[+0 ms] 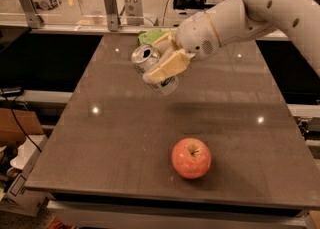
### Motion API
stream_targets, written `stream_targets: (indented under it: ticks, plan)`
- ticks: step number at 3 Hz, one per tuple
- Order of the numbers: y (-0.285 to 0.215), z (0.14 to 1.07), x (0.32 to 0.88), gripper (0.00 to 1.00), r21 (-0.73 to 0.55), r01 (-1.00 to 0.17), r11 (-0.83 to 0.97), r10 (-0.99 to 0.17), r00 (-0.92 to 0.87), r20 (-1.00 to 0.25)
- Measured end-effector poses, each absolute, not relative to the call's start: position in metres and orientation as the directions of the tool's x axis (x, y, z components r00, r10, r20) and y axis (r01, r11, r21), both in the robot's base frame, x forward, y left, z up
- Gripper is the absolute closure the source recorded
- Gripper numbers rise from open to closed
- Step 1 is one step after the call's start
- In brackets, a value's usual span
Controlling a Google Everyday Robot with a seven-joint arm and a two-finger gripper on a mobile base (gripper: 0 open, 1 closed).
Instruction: Place 7up can upright
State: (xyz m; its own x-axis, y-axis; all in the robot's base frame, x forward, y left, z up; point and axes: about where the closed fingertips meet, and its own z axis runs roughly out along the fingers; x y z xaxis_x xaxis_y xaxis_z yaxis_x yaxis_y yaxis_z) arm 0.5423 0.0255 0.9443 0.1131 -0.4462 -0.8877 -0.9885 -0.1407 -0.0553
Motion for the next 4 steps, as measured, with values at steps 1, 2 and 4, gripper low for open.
stream_targets:
  ticks: [1, 2, 4]
  plan:
    - [0.021, 0.939, 0.543, 1.0, -0.028, -0.993, -0.117, -0.375, 0.07, -0.925]
    - [0.018, 0.935, 0.542, 1.0, -0.015, -0.995, -0.098, -0.297, 0.044, -0.954]
    - [0.015, 0.926, 0.536, 1.0, 0.022, -0.999, -0.04, -0.147, -0.016, -0.989]
